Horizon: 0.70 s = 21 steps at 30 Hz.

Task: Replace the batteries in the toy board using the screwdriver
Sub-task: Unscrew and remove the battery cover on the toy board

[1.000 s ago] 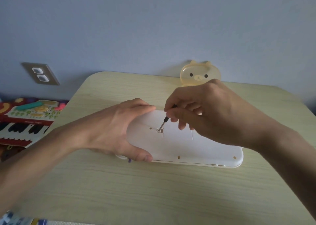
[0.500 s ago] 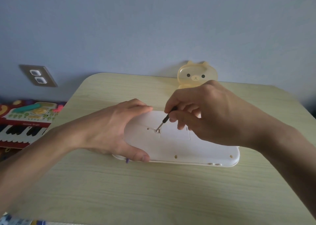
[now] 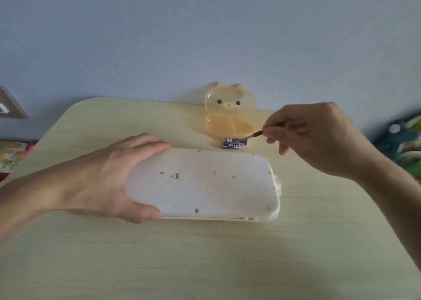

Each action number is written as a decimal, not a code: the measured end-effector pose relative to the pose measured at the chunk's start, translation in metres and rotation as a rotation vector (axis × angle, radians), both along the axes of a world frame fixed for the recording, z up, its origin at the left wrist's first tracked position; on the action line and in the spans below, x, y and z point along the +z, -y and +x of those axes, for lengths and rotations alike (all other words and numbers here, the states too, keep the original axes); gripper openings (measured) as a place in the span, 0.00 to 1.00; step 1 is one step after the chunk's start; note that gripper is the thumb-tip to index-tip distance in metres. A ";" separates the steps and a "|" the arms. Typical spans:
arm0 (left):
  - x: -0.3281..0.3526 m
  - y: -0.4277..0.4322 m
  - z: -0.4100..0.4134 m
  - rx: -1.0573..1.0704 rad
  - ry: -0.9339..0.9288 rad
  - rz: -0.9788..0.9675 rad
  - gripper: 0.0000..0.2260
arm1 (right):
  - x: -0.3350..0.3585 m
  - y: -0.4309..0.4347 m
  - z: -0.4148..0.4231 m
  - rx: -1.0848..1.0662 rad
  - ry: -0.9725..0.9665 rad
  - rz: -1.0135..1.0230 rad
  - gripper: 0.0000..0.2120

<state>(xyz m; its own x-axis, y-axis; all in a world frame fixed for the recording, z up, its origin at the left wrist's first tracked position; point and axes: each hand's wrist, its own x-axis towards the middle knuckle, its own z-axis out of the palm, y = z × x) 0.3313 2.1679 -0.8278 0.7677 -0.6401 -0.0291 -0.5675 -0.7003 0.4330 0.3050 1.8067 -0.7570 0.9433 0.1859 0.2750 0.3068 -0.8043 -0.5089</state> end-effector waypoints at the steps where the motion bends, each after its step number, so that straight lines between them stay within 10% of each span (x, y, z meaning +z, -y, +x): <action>1: -0.002 0.000 0.001 -0.004 0.002 -0.019 0.60 | -0.006 0.018 -0.003 -0.063 -0.009 0.008 0.05; 9: -0.052 -0.014 0.020 0.130 0.102 0.001 0.65 | -0.065 0.092 -0.025 -0.342 -0.140 -0.001 0.04; 21: -0.046 -0.005 0.015 0.061 0.072 -0.104 0.60 | -0.067 0.097 -0.022 -0.190 -0.205 -0.182 0.02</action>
<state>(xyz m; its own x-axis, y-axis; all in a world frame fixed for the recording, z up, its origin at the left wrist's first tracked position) 0.3463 2.1730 -0.8740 0.8029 -0.5890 0.0917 -0.5577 -0.6881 0.4642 0.2834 1.7100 -0.8244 0.9981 0.0299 0.0540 0.0486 -0.9205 -0.3877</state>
